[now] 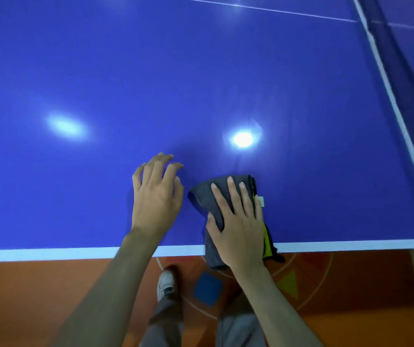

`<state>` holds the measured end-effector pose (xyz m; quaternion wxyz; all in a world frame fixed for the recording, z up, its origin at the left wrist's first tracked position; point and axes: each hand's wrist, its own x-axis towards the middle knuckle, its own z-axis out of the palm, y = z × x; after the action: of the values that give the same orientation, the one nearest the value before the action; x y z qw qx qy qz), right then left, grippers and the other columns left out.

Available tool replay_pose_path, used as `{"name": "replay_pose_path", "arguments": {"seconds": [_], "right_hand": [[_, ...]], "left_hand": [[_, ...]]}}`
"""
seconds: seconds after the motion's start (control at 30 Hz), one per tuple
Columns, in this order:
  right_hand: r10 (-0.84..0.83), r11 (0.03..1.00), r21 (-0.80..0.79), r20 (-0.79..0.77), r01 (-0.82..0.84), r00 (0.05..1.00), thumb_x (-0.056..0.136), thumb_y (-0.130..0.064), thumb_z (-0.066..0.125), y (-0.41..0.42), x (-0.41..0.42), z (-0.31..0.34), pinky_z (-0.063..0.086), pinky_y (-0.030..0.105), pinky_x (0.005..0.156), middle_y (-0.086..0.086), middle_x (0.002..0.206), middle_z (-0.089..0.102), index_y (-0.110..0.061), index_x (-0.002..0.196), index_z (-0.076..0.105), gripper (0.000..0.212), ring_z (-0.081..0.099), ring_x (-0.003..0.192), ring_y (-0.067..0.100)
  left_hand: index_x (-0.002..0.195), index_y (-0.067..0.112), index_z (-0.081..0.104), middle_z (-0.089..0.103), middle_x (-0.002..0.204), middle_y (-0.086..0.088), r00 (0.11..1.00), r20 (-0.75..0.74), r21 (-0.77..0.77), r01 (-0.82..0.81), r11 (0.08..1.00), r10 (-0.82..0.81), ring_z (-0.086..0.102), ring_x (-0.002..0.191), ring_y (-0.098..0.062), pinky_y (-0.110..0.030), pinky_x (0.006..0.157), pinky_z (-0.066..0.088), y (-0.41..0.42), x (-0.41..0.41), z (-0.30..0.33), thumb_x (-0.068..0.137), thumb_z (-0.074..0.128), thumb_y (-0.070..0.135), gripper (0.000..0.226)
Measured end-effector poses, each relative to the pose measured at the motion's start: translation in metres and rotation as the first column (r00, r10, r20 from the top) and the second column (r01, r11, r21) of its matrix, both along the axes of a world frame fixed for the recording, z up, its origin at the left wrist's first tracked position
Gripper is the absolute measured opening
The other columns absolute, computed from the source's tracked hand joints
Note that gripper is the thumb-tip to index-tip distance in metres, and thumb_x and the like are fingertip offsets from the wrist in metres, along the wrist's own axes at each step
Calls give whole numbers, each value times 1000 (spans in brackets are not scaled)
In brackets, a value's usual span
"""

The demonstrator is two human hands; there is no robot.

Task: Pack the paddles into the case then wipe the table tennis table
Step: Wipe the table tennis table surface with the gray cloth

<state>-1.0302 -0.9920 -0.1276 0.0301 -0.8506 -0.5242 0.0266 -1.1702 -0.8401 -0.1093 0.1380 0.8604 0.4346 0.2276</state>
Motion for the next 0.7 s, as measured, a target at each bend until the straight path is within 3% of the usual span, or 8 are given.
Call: {"name": "replay_pose_path", "arguments": {"seconds": [0.23, 0.7], "right_hand": [[-75, 997, 8, 4, 75, 997, 103, -52, 39, -56, 100, 2, 21, 53, 126, -3, 173, 16, -38, 164, 21, 65, 14, 160, 22], [-155, 988, 2, 32, 155, 987, 103, -52, 39, -179, 309, 6, 15, 57, 127, -2, 173, 14, -37, 164, 20, 65, 12, 160, 22]], "left_hand": [[128, 10, 61, 59, 139, -7, 998, -6, -74, 64, 995, -65, 47, 142, -26, -50, 120, 32, -62, 75, -6, 99, 50, 11, 30], [128, 9, 62, 59, 139, -7, 999, -12, -124, 47, 991, -49, 44, 144, -26, -56, 116, 35, -164, 236, -7, 98, 52, 10, 31]]}}
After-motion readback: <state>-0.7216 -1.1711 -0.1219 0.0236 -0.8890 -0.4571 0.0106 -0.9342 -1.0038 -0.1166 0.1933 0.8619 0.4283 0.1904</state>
